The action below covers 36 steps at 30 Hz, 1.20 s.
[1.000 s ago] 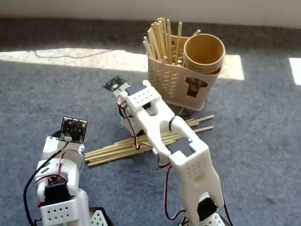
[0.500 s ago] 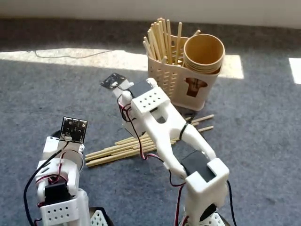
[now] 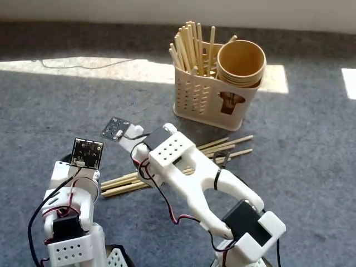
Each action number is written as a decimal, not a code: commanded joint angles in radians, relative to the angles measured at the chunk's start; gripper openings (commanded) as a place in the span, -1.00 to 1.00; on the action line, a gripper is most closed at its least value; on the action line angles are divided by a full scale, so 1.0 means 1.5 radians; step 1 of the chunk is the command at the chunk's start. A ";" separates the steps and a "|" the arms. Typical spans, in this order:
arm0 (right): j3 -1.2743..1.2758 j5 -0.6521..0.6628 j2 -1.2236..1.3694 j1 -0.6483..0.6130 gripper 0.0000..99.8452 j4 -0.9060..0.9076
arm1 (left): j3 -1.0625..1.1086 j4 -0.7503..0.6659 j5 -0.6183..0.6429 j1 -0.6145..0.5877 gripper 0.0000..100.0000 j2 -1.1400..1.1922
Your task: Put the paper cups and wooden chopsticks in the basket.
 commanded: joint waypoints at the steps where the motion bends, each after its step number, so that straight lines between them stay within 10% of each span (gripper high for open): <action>1: 0.002 0.004 -0.022 -0.009 -0.93 -0.018 | 0.013 -0.003 -0.003 0.008 -0.93 -0.003; 8: 0.002 0.006 -0.016 -0.006 -0.61 -0.056 | 0.013 -0.003 -0.003 0.008 -0.93 -0.003; 36: -0.105 0.074 0.160 0.014 -0.62 -0.126 | 0.013 -0.003 -0.003 0.011 -0.93 -0.003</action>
